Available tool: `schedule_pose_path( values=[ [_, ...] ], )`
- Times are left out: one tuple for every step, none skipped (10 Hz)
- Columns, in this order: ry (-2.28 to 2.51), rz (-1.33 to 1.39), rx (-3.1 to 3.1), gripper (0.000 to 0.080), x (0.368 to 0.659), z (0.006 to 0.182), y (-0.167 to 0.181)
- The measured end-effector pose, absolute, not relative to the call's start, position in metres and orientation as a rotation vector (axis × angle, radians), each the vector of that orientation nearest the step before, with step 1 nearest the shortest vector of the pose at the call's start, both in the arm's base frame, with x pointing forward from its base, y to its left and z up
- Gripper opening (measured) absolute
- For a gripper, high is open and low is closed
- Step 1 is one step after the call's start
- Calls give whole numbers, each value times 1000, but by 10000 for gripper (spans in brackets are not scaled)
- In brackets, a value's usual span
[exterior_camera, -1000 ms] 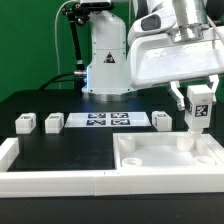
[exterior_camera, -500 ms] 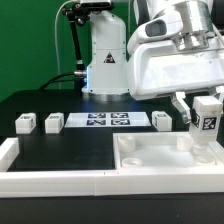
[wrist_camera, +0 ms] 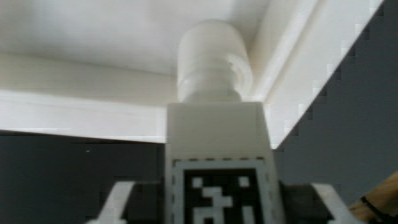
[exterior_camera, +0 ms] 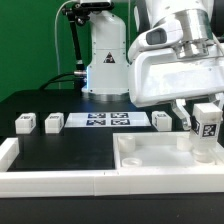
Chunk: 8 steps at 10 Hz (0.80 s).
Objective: Assemble square table
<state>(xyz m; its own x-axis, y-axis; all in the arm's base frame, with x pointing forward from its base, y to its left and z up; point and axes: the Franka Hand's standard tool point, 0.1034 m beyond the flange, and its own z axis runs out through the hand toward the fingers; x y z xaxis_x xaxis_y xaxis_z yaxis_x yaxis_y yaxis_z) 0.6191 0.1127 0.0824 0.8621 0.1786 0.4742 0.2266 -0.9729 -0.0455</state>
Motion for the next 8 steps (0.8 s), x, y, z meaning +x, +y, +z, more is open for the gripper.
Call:
schedule_pose_path(
  values=[
    [-323,-732,-2934,287,619,82,114],
    [-326,-732,-2933,287,619,81,116],
    [-326,-740,-2931,287,619,80,116],
    [-325,-741,-2931,287,619,77,116],
    [-326,-740,-2930,287,617,72,118],
    [-325,-767,-2926,287,617,71,118],
    [-323,-792,-2921,287,618,70,119],
    [-319,-823,-2915,287,620,70,119]
  ],
)
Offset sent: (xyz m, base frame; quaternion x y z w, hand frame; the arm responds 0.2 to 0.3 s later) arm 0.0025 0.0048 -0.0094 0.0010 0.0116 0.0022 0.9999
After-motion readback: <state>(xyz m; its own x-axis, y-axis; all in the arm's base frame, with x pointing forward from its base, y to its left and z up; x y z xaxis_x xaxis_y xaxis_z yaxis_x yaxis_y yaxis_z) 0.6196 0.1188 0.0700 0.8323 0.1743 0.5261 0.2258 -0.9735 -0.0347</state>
